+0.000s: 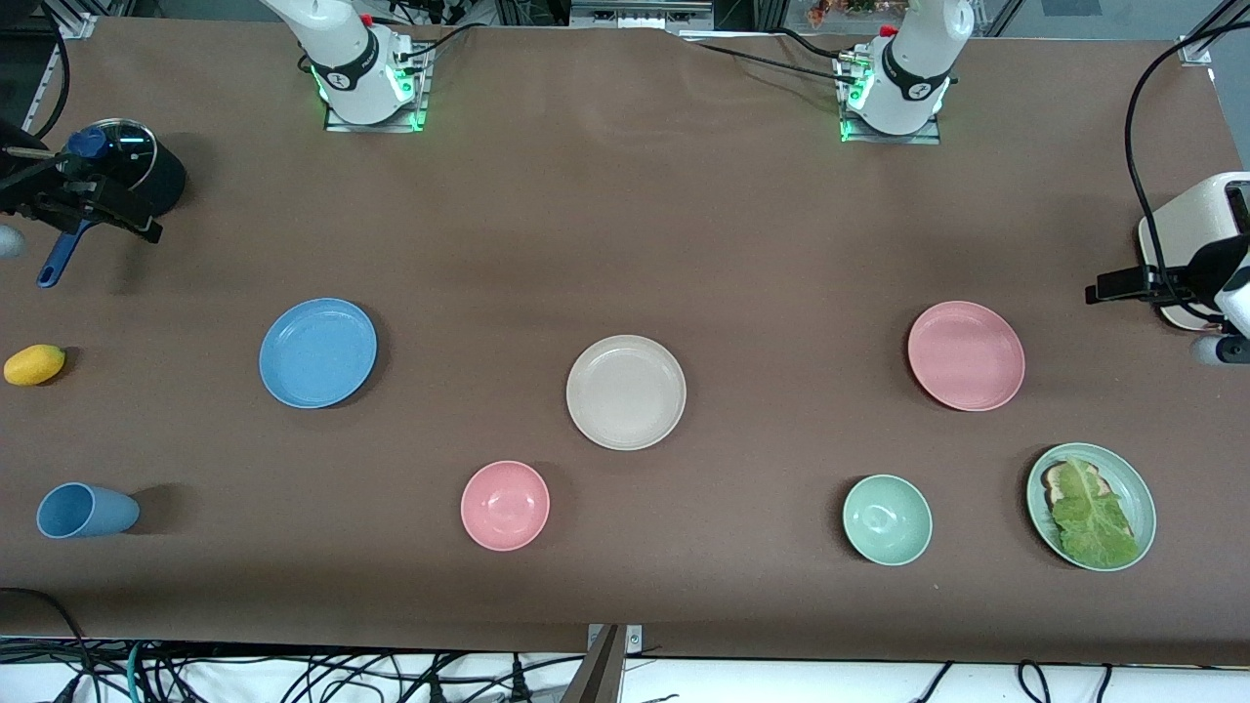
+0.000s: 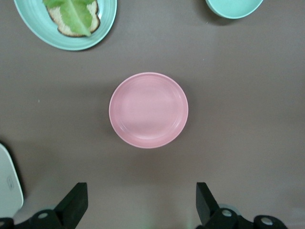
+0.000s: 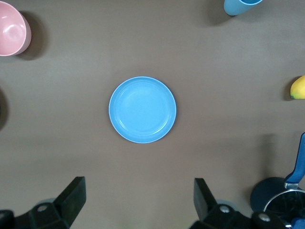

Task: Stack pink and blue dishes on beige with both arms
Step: 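Move the left gripper down to the rim of the pink plate, then close the left gripper on the pink plate rim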

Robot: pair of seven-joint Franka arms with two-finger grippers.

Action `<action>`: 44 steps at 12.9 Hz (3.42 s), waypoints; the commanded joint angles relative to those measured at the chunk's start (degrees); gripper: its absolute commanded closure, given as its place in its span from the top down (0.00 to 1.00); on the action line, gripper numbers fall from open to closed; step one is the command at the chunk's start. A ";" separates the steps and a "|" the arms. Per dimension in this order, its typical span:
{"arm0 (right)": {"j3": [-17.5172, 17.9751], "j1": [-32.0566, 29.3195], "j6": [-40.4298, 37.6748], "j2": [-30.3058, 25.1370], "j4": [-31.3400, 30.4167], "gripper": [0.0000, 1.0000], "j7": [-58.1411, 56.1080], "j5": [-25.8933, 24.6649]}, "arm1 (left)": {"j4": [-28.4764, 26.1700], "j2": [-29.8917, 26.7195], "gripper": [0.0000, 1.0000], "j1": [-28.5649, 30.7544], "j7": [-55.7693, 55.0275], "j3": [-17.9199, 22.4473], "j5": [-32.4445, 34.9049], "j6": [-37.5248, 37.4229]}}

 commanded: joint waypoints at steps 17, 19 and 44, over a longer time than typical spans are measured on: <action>0.13 -0.28 -0.64 -0.29 0.02 1.00 -0.07 0.21 | -7.23 19.95 1.00 11.51 23.49 -0.47 -15.37 18.09; 0.13 -0.28 -0.64 -0.29 0.02 1.00 -0.07 0.21 | -7.23 21.36 0.99 11.86 23.49 -0.47 -16.41 18.09; 0.04 -0.28 -0.72 -0.29 0.02 1.00 -0.07 0.21 | -15.76 20.58 0.00 12.83 26.30 -0.38 -20.20 24.77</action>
